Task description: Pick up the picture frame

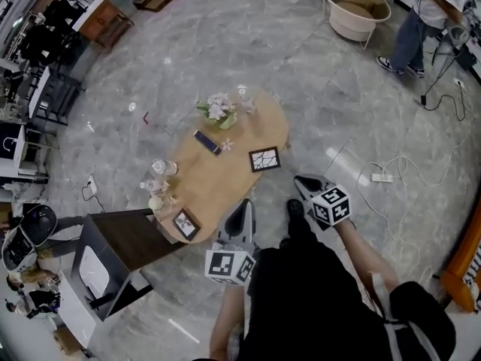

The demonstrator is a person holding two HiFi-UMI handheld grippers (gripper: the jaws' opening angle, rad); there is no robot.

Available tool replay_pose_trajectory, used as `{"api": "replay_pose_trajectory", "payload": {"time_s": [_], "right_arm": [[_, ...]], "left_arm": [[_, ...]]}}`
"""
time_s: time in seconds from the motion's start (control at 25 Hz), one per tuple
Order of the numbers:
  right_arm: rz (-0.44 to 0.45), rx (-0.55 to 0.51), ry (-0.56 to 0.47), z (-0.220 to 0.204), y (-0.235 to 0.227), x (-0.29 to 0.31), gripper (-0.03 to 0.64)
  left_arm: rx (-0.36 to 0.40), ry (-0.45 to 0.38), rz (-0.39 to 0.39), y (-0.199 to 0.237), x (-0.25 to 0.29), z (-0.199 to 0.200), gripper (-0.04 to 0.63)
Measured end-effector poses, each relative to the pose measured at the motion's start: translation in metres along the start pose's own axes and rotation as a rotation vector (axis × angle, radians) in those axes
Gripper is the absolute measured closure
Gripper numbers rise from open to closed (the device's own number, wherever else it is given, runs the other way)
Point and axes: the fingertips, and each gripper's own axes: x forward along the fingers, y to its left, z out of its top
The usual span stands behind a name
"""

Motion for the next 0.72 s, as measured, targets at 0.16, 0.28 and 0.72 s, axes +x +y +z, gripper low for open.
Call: {"api": "replay_pose_trajectory", "payload": {"time_s": [0.16,0.28,0.72], "right_arm": [[0.021,0.03,0.035,-0.003,-0.03,0.042,0.603],[0.02,0.059,0.055,-0.008,-0.048,0.066,0.603],[-0.044,0.163,0.244,-0.089,-0.106,0.161,0.603]], "left_arm": [[0.008,0.006,0.014,0.012,0.03,0.012,0.582],[0.005,0.02,0.021,0.021,0.048,0.015,0.583],[-0.027,0.103,0.033,0.066,0.093,-0.019,0.582]]}}
